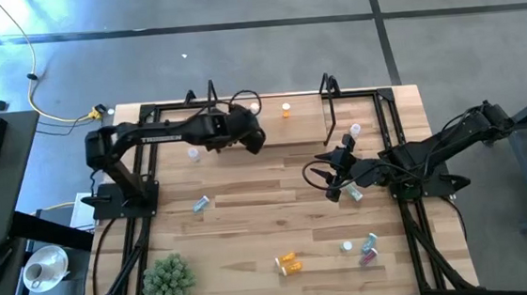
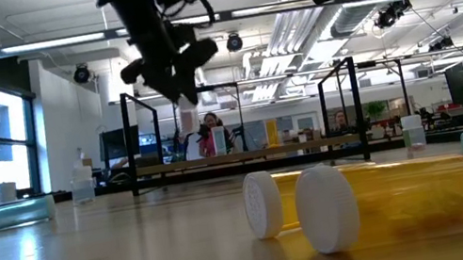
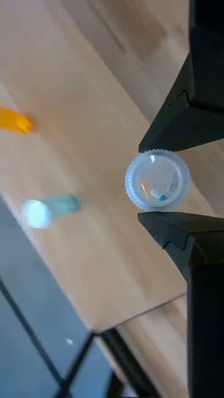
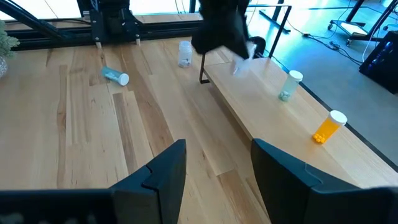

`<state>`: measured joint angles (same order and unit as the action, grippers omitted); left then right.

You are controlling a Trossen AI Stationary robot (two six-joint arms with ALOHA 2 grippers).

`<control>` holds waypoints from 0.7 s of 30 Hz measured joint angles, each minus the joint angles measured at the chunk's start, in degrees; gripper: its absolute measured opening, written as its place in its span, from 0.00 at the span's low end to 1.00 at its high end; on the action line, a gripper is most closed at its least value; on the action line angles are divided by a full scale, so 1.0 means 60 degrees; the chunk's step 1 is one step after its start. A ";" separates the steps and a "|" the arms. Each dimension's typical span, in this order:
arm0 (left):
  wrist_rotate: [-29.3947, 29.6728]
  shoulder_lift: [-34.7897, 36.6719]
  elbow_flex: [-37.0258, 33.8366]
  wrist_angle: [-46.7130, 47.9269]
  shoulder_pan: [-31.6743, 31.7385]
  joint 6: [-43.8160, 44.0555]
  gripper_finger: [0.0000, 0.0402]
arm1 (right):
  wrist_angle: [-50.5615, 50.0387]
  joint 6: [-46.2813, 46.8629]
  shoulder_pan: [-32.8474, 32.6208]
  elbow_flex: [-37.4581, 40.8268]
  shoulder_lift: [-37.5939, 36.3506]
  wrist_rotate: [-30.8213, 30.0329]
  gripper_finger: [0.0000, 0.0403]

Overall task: Pick and place medicine bottles onto shelf by color
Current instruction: Put the bottom white pill bottle on the shelf

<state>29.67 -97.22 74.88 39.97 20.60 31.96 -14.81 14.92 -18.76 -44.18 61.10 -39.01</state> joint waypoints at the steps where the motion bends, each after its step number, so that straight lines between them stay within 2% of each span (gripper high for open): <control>1: 0.0021 -0.0158 -0.0001 0.0028 0.0000 0.0102 0.32 | 0.0000 0.0000 0.0000 0.0000 0.0000 0.0001 0.43; 7: 0.0501 -0.0865 0.0039 -0.0018 0.0017 0.0569 0.32 | -0.0004 0.0000 0.0000 0.0000 0.0000 -0.0002 0.43; 12: 0.0245 -0.1058 -0.0014 -0.0029 0.0121 0.1170 0.32 | -0.0011 0.0000 0.0000 0.0000 0.0000 0.0001 0.43; 21: -0.0014 -0.1047 -0.0008 0.0020 0.0448 0.1201 0.32 | -0.0011 0.0008 -0.0004 0.0000 0.0000 0.0005 0.43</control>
<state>29.58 -103.50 74.83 40.09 23.29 39.17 -14.87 14.97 -18.79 -44.18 61.10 -38.98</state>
